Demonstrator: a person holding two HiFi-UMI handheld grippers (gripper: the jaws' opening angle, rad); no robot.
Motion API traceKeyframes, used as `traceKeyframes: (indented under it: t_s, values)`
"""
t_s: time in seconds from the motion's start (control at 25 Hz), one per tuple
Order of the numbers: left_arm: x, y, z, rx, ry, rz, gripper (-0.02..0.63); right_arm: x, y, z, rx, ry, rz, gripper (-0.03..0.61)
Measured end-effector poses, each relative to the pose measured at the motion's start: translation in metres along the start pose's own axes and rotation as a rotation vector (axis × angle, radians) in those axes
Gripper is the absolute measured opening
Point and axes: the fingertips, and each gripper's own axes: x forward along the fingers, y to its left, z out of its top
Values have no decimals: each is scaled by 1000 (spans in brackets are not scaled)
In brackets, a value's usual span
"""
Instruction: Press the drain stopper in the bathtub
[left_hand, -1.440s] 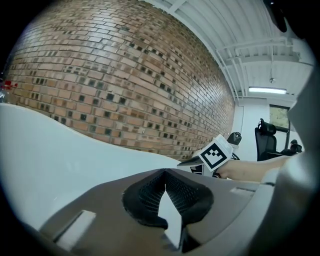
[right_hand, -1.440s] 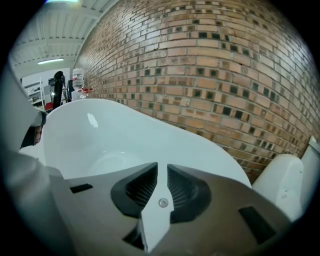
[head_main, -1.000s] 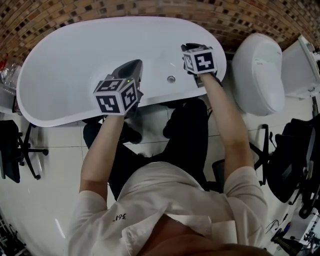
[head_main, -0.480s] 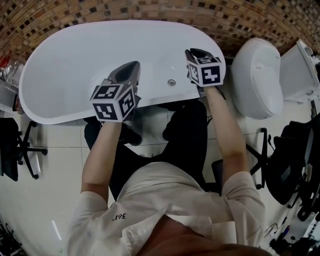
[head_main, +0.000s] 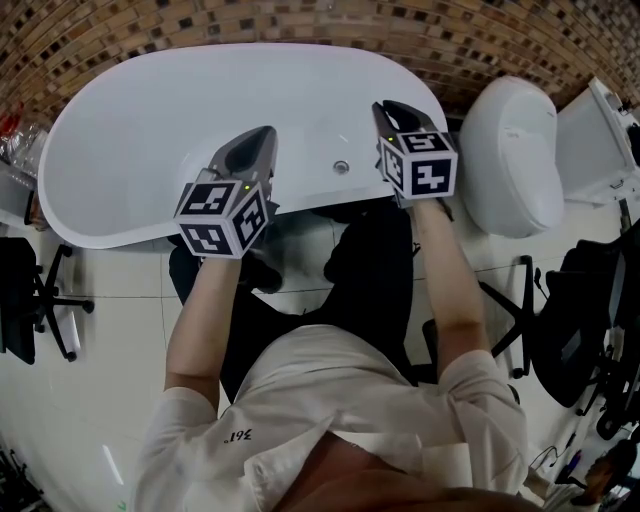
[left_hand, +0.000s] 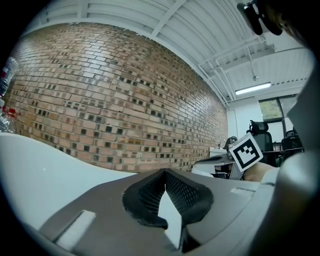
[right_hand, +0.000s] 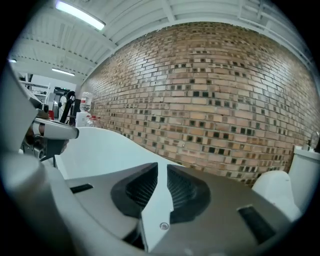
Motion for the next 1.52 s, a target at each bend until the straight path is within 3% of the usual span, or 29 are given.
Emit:
traceKeyframes:
  t_s: [0.72,0.8,1.52]
  values:
    - [-41,-11,17,89,-59,28,6,-71,37,26,3,-164,41,42]
    - [-44,-12,17,97,-60,29,6,-77,38,27,-2,-176,30,3]
    - [-71,-16,12,141,-30,47,6,-106,45,29,3,-213,38,0]
